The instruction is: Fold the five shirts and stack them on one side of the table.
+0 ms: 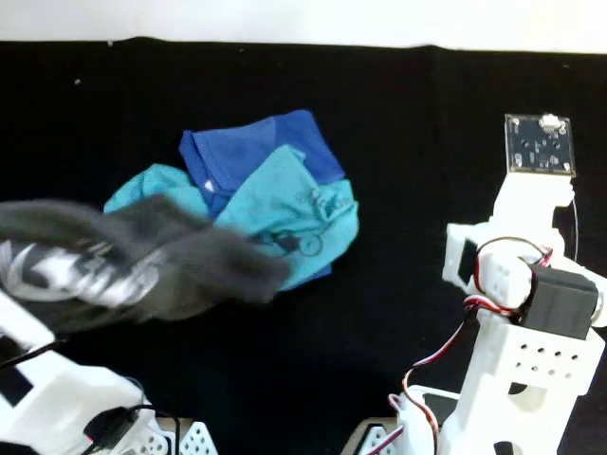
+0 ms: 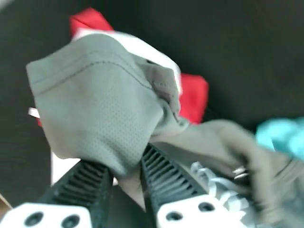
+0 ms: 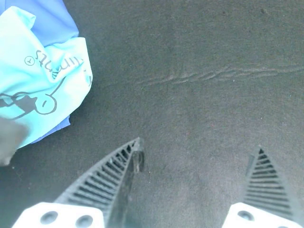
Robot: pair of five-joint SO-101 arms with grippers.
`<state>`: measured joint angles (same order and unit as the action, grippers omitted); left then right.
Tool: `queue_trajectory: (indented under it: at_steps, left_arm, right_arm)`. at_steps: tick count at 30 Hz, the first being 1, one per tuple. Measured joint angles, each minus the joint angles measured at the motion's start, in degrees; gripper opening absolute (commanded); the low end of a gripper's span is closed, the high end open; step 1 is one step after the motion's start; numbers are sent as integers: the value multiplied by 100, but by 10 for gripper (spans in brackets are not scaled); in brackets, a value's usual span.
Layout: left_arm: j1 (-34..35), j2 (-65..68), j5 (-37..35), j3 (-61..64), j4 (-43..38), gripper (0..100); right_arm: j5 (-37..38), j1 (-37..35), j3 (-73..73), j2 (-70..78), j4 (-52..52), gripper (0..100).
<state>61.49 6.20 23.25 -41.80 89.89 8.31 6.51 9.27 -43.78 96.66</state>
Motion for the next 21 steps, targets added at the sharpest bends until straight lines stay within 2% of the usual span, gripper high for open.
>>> queue_trajectory:
  at_steps: [5,12,18,21]
  left_arm:
    - [677,0,18,0,-949,8]
    - [668,-9,18,202,-1178,22]
    - [404,237,18,765,-1125,280]
    - [123,246,18,774,-695,281]
  right_arm:
    - [0,0,0,0,0,335]
    - [0,0,0,0,0,335]
    - [0,0,0,0,0,335]
    - [0,0,0,0,0,335]
